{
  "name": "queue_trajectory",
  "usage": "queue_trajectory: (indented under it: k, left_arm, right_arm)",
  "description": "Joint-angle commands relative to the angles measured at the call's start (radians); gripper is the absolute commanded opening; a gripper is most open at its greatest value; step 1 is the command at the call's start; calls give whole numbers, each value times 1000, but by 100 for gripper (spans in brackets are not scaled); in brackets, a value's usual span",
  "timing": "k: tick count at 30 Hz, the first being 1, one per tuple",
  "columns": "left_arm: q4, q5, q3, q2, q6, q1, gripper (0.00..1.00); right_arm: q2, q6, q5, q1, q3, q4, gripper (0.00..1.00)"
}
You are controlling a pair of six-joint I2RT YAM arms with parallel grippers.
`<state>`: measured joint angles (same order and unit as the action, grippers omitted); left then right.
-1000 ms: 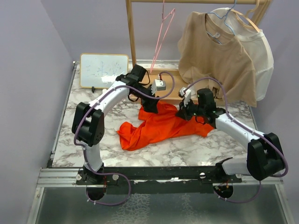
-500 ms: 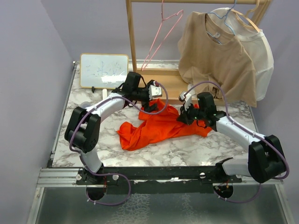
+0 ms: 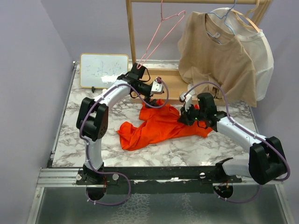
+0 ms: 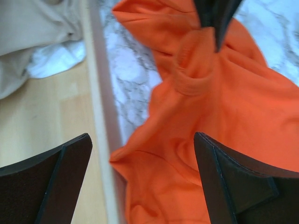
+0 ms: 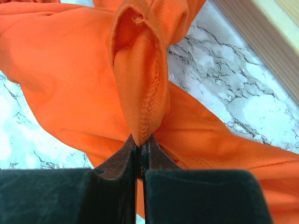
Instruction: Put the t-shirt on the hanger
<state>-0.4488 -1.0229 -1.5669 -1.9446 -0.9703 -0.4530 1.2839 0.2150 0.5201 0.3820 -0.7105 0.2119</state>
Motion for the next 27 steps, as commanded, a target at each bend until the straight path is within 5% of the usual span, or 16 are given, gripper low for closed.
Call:
queue_trajectory:
  k: [1, 6, 22, 27]
  left_arm:
    - [-468, -166, -84, -45, -376, 3, 92]
    - [-521, -188, -117, -77, -466, 1, 89]
    - [-347, -205, -177, -175, -370, -47, 89]
    - [-344, -220, -183, -189, -350, -60, 72]
  right_arm:
    - [-8, 9, -28, -3, -23, 25, 1]
    - [-6, 6, -37, -3, -26, 34, 1]
    - [-11, -3, -49, -4, -43, 63, 1]
    - [-21, 10, -54, -3, -48, 76, 1]
